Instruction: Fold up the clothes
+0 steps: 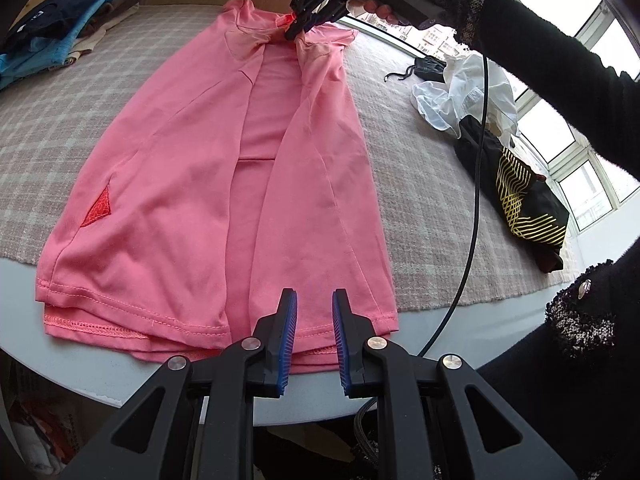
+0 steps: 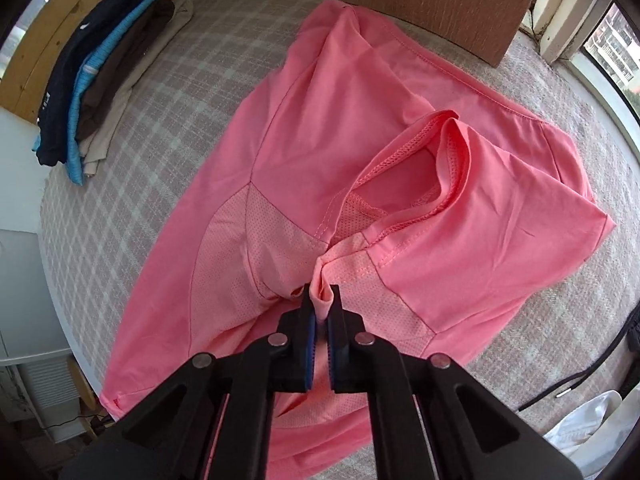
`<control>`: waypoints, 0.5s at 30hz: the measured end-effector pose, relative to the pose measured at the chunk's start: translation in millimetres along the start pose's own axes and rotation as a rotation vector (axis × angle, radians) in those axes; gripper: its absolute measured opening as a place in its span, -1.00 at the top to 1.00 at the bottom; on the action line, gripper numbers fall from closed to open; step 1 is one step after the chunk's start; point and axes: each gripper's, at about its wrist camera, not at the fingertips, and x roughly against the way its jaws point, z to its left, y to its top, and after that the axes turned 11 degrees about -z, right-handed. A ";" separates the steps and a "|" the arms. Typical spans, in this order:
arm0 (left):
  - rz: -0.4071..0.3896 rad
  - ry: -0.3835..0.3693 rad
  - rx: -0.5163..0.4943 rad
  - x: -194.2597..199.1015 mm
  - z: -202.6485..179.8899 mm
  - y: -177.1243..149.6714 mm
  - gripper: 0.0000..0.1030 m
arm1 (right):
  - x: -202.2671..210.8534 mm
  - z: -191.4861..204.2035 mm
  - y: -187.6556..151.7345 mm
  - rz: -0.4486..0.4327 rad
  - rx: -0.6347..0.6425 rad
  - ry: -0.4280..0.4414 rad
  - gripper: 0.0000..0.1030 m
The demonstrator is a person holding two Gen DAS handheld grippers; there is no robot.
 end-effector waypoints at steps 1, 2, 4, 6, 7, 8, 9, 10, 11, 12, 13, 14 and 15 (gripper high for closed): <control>-0.001 0.002 0.001 0.8 0.0 -0.2 0.69 | 0.5 -2.6 4.5 -0.019 -0.042 0.034 0.91; -0.001 0.005 0.002 1.5 0.0 -0.3 0.69 | -3.6 -3.1 8.0 -0.029 -0.061 0.042 0.91; 0.003 0.003 -0.007 0.5 -2.8 1.6 0.69 | -12.1 -6.0 6.5 -0.013 -0.062 0.031 0.87; 0.006 0.000 -0.016 -0.5 -5.6 3.5 0.69 | -5.4 -19.3 -6.7 0.017 -0.061 0.062 0.71; 0.010 -0.002 -0.029 -1.7 -8.6 4.6 0.69 | -2.1 -25.9 -13.3 0.032 -0.061 0.077 0.61; 0.013 -0.003 -0.041 -2.6 -11.6 5.6 0.69 | 1.2 -32.6 -19.9 0.047 -0.060 0.092 0.51; 0.015 -0.004 -0.054 -3.2 -14.6 7.1 0.69 | 7.2 -38.6 -25.4 0.052 -0.060 0.113 0.49; 0.015 -0.011 -0.064 -3.7 -17.5 8.9 0.69 | 23.2 -42.4 -26.6 0.018 -0.062 0.147 0.48; 0.016 -0.022 -0.073 -4.6 -20.4 10.9 0.69 | 42.3 -48.2 -27.5 -0.035 -0.063 0.164 0.48; 0.017 -0.034 -0.082 -5.6 -23.3 12.9 0.69 | 62.9 -61.2 -29.9 -0.092 -0.071 0.148 0.47; 0.020 -0.046 -0.092 -8.2 -26.1 15.3 0.69 | 78.8 -74.4 -29.4 -0.146 -0.082 0.127 0.41; 0.027 -0.058 -0.103 -12.2 -29.5 17.1 0.69 | 78.5 -87.8 -18.6 -0.193 -0.102 0.087 0.26; 0.039 -0.067 -0.118 -17.5 -34.0 18.6 0.69 | 78.2 -101.2 -8.9 -0.233 -0.124 0.047 0.14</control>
